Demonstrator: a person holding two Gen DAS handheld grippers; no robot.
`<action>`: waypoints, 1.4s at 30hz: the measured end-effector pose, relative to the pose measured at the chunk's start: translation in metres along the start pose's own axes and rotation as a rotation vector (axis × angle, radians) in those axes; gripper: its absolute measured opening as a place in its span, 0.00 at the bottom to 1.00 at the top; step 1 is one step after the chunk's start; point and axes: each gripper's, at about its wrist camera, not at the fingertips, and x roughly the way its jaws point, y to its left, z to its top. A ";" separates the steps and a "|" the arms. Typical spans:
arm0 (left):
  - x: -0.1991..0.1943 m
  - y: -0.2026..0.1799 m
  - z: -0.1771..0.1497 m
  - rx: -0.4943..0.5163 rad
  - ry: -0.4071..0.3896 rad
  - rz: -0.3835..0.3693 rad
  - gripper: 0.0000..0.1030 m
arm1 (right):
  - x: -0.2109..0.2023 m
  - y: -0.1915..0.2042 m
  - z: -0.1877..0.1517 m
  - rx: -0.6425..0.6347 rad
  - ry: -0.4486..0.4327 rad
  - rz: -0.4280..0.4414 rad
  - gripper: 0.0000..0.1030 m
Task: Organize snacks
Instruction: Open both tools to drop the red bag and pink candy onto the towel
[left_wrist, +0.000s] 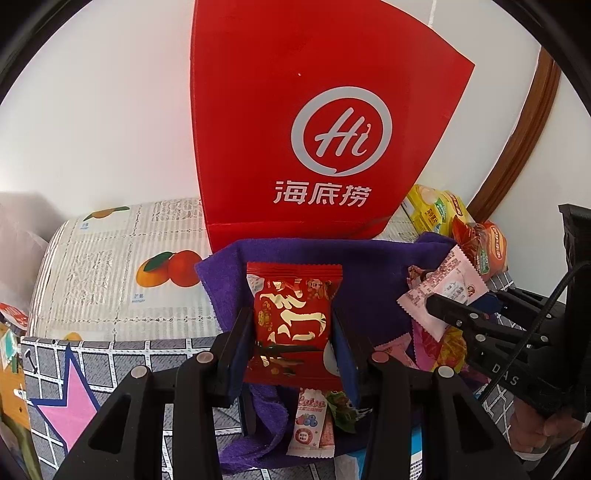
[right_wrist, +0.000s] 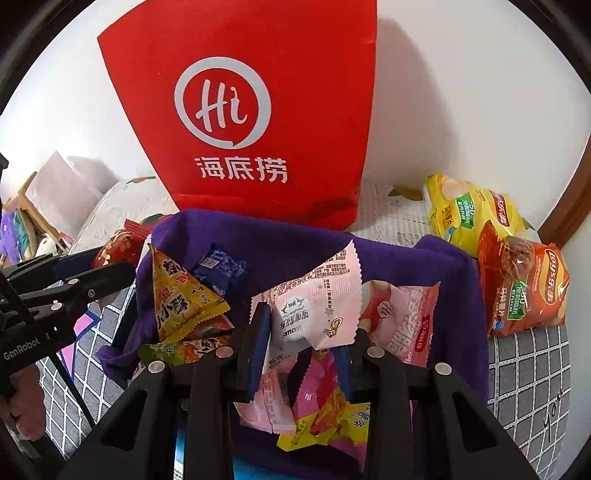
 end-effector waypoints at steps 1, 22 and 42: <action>0.000 0.001 0.000 -0.002 -0.002 0.001 0.38 | -0.001 -0.001 0.000 0.004 -0.003 -0.002 0.32; 0.002 -0.004 -0.001 0.013 0.008 -0.001 0.38 | 0.022 0.012 -0.008 -0.050 0.090 0.012 0.31; 0.022 -0.025 -0.007 0.027 0.054 -0.077 0.39 | -0.020 -0.013 0.001 0.010 -0.013 -0.009 0.33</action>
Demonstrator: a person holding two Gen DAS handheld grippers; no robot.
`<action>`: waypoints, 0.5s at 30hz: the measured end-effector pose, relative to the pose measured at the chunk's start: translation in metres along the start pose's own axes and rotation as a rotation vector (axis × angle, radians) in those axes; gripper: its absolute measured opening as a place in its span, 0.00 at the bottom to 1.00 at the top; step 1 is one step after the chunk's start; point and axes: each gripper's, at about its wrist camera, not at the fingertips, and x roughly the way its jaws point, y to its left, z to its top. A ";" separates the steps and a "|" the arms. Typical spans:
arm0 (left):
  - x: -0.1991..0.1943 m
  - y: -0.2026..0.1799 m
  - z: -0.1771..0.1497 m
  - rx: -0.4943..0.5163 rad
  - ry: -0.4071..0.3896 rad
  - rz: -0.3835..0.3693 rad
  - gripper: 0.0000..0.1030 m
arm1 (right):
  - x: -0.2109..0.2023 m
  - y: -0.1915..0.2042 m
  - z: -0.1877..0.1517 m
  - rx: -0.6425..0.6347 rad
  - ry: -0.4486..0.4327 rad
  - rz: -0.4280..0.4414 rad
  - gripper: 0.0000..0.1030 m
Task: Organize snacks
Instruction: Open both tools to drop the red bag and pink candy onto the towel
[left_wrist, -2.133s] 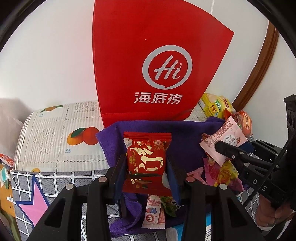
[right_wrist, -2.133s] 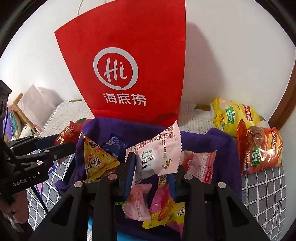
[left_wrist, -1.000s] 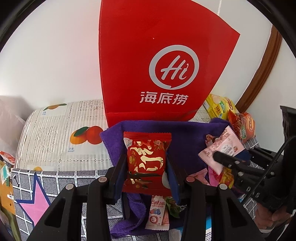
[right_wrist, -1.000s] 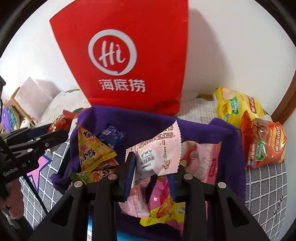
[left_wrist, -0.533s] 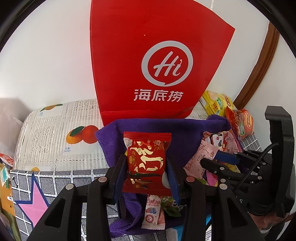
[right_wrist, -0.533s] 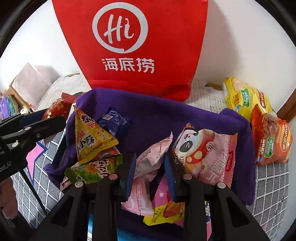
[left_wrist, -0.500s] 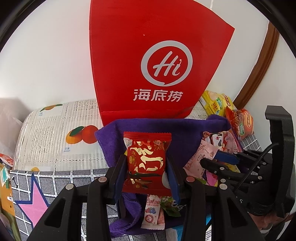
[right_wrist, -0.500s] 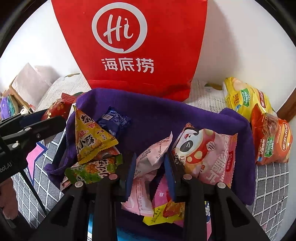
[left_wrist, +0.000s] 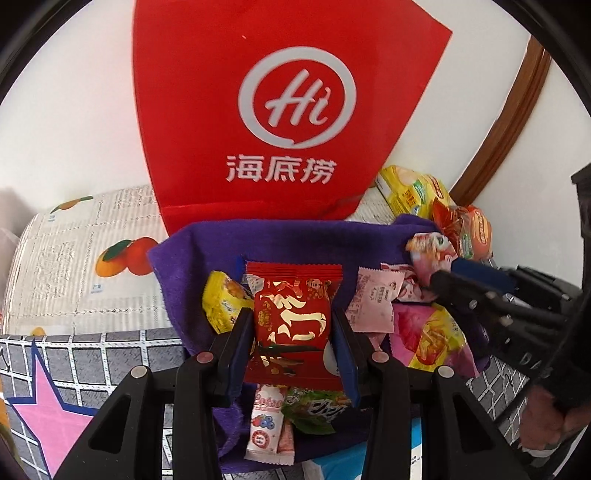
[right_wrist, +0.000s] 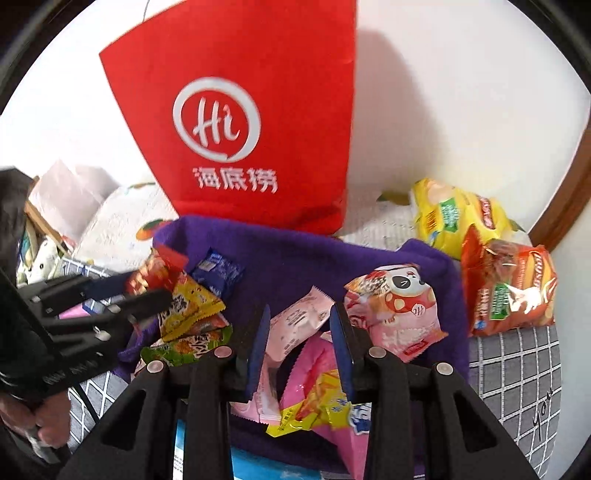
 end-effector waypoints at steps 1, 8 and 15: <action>0.001 -0.001 0.000 0.003 0.002 0.002 0.39 | -0.002 -0.002 0.001 0.006 -0.005 0.000 0.33; 0.008 -0.004 -0.002 0.002 0.037 0.018 0.39 | -0.005 -0.006 0.001 0.024 -0.009 0.004 0.33; 0.008 -0.003 -0.001 -0.005 0.041 0.003 0.39 | -0.005 -0.001 0.000 0.017 -0.009 0.008 0.33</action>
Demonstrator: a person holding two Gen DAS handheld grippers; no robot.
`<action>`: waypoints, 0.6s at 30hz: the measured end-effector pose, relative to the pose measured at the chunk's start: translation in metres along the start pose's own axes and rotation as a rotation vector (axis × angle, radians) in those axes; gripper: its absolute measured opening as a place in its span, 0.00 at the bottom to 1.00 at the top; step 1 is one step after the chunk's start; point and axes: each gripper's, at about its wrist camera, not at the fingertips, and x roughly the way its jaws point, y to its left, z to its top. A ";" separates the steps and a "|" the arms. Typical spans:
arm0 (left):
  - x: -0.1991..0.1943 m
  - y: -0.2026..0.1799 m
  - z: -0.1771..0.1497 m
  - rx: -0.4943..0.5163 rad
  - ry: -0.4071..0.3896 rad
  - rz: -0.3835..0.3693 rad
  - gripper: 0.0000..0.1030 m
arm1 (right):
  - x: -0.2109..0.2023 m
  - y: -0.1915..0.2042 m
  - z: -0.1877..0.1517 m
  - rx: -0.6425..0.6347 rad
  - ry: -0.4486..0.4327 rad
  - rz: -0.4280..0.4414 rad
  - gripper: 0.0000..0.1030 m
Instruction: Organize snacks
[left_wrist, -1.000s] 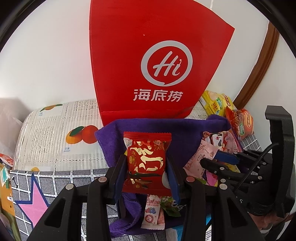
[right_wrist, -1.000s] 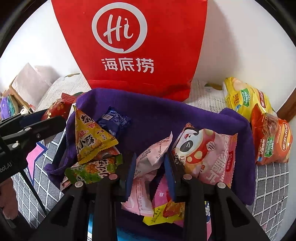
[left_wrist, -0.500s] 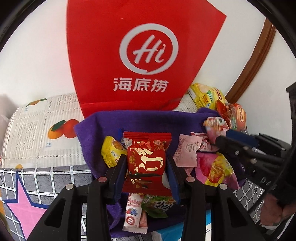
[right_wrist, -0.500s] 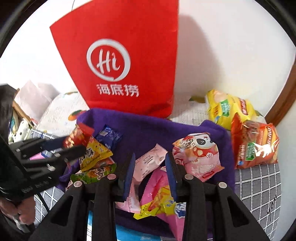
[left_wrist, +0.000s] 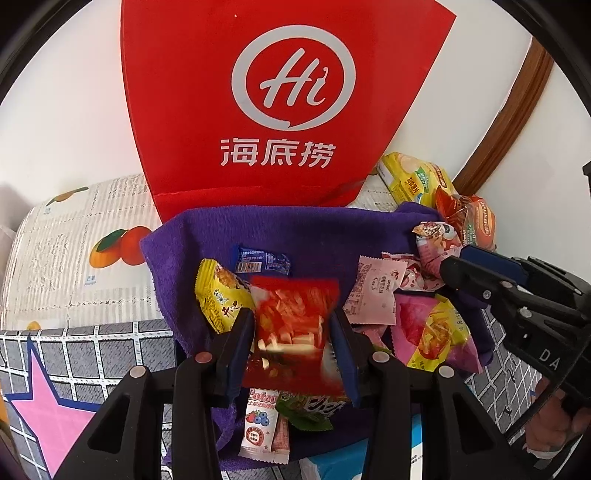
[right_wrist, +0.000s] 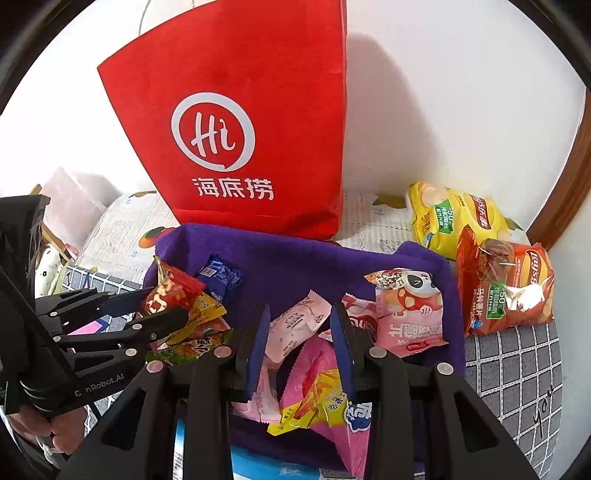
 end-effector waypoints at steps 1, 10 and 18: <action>-0.001 0.000 0.000 -0.001 -0.001 -0.004 0.39 | 0.000 0.000 0.000 0.000 0.001 0.000 0.33; -0.009 -0.001 0.001 0.003 -0.026 0.000 0.59 | 0.000 0.000 0.000 0.005 0.002 0.008 0.33; -0.026 -0.004 0.004 0.004 -0.059 0.045 0.62 | -0.014 0.002 0.002 0.017 -0.016 -0.006 0.40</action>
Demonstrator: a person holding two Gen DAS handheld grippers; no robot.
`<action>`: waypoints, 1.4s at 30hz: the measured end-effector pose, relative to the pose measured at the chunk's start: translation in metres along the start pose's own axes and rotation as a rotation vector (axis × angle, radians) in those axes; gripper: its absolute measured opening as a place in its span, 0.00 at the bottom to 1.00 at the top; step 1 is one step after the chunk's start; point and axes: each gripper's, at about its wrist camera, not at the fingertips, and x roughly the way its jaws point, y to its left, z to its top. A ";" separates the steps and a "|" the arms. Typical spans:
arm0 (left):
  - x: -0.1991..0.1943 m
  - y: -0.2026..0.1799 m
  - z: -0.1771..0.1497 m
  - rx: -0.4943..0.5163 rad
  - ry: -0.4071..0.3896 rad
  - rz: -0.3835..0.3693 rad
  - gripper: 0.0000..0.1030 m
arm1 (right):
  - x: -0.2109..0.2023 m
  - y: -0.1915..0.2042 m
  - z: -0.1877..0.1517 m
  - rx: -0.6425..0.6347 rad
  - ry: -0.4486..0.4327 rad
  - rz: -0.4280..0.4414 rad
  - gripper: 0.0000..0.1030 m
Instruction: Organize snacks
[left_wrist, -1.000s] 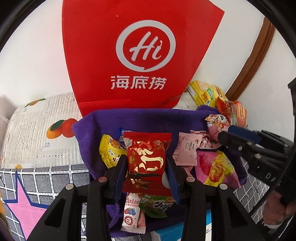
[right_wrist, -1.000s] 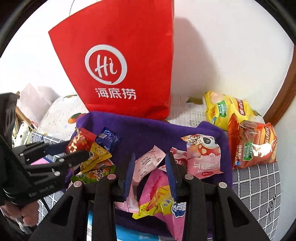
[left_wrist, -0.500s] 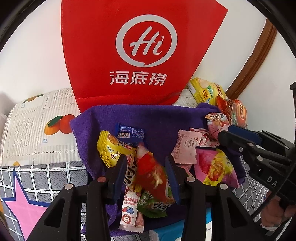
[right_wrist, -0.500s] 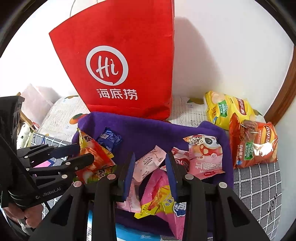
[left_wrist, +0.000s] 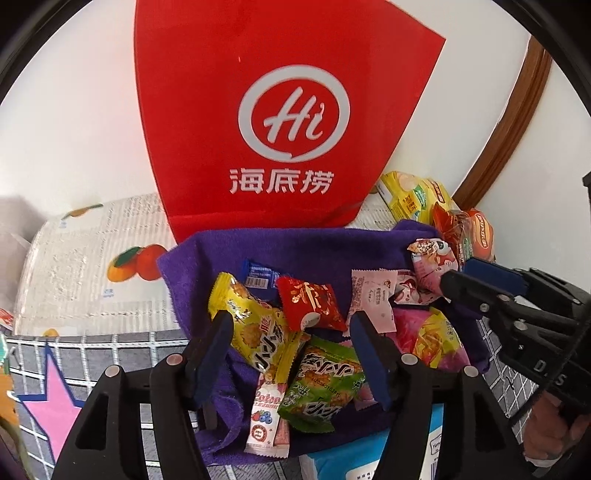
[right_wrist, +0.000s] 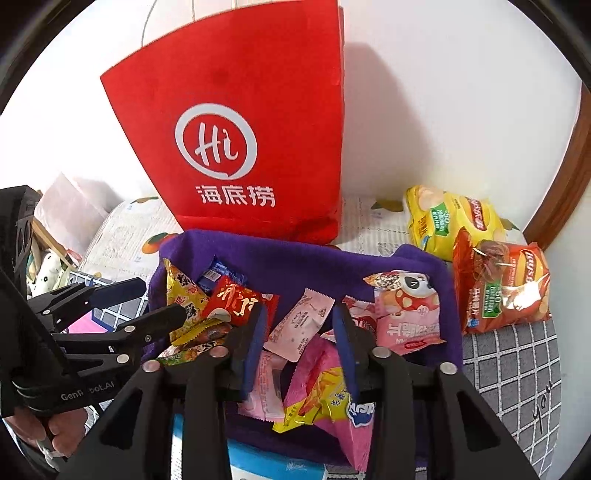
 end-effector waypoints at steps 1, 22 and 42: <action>-0.005 0.000 0.001 0.001 -0.009 0.009 0.62 | -0.005 0.000 0.000 0.003 -0.004 -0.004 0.41; -0.147 -0.048 -0.101 0.066 -0.097 0.064 0.87 | -0.153 0.013 -0.102 0.080 -0.057 -0.095 0.78; -0.287 -0.079 -0.230 0.055 -0.274 0.113 0.96 | -0.297 0.063 -0.229 0.115 -0.209 -0.170 0.92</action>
